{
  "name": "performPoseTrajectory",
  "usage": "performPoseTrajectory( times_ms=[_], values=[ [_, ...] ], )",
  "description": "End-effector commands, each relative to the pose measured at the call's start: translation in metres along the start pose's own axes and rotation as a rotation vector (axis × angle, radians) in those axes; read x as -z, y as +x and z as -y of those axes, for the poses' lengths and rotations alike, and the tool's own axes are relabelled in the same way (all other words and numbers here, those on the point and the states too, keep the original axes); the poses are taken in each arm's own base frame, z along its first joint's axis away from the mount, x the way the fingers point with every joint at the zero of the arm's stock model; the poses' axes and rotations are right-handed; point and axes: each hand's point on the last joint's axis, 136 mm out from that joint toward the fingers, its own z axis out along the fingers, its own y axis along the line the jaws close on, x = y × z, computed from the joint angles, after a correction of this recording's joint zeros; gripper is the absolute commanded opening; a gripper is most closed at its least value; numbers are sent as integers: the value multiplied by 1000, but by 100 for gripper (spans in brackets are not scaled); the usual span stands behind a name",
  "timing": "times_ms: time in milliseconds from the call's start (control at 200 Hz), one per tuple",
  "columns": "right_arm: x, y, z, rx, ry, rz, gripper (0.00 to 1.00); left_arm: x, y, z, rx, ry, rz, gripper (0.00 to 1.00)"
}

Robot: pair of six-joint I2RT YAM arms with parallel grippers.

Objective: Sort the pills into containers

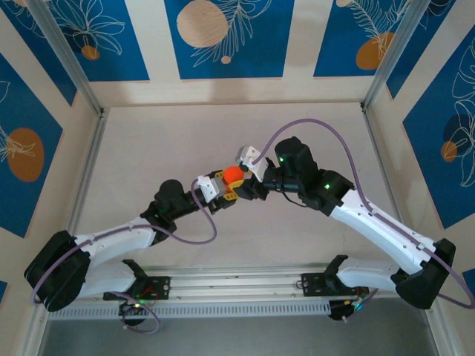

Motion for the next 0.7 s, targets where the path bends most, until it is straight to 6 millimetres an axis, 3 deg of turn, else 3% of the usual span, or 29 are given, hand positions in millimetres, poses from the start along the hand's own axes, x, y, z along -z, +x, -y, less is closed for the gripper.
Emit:
performPoseTrajectory(
  times_ms=[0, 40, 195, 380, 595, 695],
  values=[
    [3, 24, -9, 20, -37, -72, 59, 6, -63, -1, -136, -1, 197, 0],
    [8, 24, -18, 74, -83, -65, 69, 6, -63, 1, -132, 11, 196, 0],
    [23, 18, -20, 178, -123, -33, 76, 5, -62, 6, -124, 46, 197, 0],
    [25, 11, -14, 226, -159, -23, 76, 1, -61, 18, -108, 125, 183, 0],
    [16, -4, -16, 263, -177, -40, 73, -2, -56, 19, -106, 133, 148, 0],
    [14, -3, -16, 272, -189, -93, 72, -5, -49, 19, -117, 138, 106, 0]
  ],
)
